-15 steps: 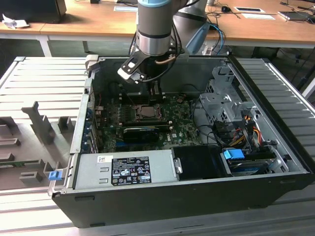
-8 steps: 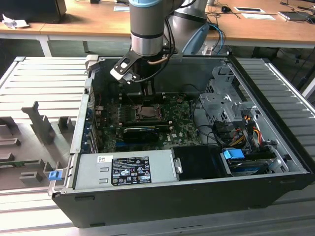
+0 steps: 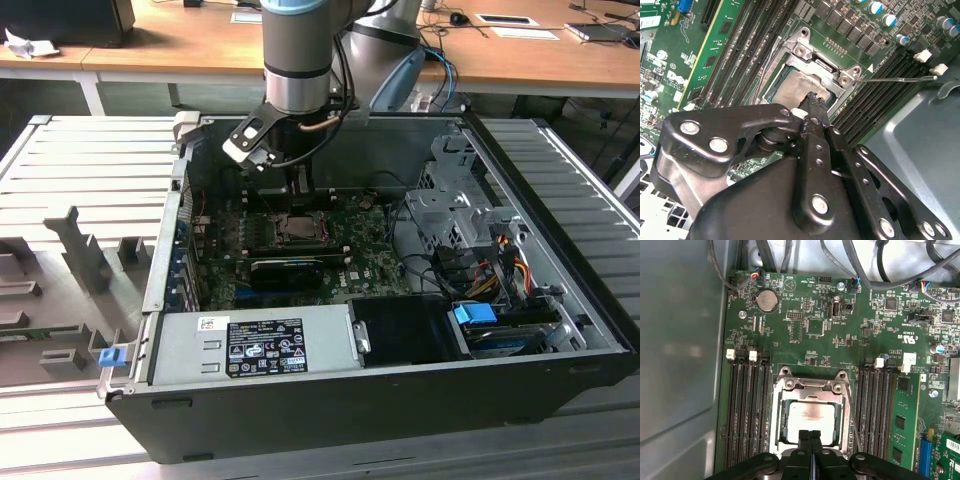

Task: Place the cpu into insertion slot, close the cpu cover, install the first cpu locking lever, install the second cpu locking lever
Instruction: 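Install the first cpu locking lever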

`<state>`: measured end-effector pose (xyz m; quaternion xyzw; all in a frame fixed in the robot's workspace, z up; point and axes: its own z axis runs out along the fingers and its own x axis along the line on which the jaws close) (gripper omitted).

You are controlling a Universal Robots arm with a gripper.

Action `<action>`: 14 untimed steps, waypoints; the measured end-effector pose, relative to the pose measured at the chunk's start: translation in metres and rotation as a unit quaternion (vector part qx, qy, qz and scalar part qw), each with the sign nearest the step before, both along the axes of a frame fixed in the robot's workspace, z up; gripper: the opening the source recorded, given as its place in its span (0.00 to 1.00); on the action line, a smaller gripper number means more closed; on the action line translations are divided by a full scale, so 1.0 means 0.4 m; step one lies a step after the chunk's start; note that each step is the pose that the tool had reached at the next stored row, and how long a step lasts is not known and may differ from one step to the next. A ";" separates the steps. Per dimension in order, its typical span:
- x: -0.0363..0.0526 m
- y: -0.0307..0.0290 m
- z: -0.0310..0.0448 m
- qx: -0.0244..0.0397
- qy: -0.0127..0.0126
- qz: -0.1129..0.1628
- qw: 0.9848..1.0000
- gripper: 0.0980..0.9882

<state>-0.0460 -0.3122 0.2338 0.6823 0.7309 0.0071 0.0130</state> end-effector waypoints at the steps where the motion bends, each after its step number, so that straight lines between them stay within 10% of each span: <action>1: 0.000 0.000 0.001 0.000 0.000 0.000 1.000 0.01; 14: 0.000 0.000 0.045 0.000 0.000 0.000 1.000 0.01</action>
